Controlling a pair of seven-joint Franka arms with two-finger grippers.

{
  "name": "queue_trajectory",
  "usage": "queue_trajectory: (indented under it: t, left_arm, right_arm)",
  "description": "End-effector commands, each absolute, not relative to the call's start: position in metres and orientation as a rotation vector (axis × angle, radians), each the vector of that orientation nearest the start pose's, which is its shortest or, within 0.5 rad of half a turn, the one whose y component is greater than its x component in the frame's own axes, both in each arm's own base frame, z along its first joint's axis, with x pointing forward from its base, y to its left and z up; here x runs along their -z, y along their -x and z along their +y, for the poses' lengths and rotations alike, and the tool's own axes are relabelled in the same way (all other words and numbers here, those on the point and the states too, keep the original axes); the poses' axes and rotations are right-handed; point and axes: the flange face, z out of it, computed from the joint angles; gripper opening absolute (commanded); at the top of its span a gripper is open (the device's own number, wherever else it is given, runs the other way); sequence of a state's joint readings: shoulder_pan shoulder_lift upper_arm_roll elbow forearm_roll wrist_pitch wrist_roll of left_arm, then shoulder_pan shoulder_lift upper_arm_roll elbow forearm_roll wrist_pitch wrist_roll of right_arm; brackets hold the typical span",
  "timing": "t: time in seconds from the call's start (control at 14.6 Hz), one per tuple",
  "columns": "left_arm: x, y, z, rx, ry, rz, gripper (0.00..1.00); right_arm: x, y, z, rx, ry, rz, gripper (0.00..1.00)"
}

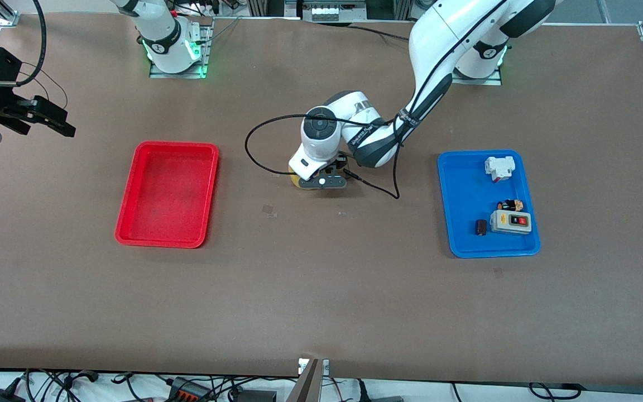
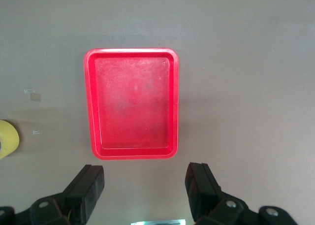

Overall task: Place and move tape with both arms
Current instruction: 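Carry the tape roll with the left gripper to the table middle, then release the tape with the left gripper while the right gripper approaches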

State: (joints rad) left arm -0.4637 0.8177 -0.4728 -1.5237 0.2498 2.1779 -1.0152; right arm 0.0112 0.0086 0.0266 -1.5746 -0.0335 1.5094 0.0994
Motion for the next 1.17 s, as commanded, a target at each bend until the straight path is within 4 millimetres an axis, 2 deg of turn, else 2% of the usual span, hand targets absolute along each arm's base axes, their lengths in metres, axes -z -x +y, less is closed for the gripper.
queue_trajectory:
  t: [0.0,0.07,0.21,0.27,0.34,0.41,0.55,0.69,0.75,0.82,0.89,1.1]
  left_arm:
    - [-0.201,-0.472,-0.541,-0.224,3.162,-0.086,0.12]
    - [-0.197,-0.473,-0.541,-0.229,3.159,-0.103,0.16]
    - [-0.193,-0.473,-0.542,-0.206,3.15,-0.119,0.31]
    - [-0.193,-0.474,-0.541,-0.202,3.148,-0.124,0.52]
    - [-0.193,-0.476,-0.539,-0.197,3.146,-0.128,0.81]
    - [-0.196,-0.479,-0.537,-0.19,3.149,-0.136,0.97]
    - [-0.211,-0.49,-0.531,-0.167,3.158,-0.164,1.0]
    - [-0.243,-0.518,-0.504,-0.136,3.156,-0.244,1.0]
    - [-0.266,-0.532,-0.483,-0.15,3.123,-0.288,1.0]
    - [-0.288,-0.537,-0.468,-0.18,3.095,-0.307,1.0]
    - [-0.313,-0.533,-0.46,-0.215,3.081,-0.315,1.0]
    - [-0.369,-0.553,-0.41,-0.279,3.068,-0.384,1.0]
  right_arm:
    - [-0.615,-0.548,0.019,-0.095,3.161,0.064,0.99]
    - [-0.611,-0.55,0.019,-0.107,3.161,0.064,0.99]
    - [-0.611,-0.552,0.022,-0.098,3.161,0.059,0.99]
    - [-0.611,-0.552,0.023,-0.095,3.16,0.056,0.99]
    - [-0.611,-0.552,0.025,-0.093,3.162,0.056,0.99]
    - [-0.612,-0.553,0.03,-0.078,3.162,0.049,0.99]
    - [-0.61,-0.553,0.047,-0.075,3.163,0.01,0.98]
    - [-0.606,-0.555,0.067,-0.072,3.163,-0.044,0.98]
    - [-0.6,-0.557,0.079,-0.081,3.163,-0.078,0.98]
    - [-0.593,-0.56,0.093,-0.078,3.162,-0.11,0.98]
    - [-0.588,-0.562,0.107,-0.07,3.163,-0.106,0.98]
    - [-0.565,-0.562,0.168,-0.089,3.172,-0.027,0.98]
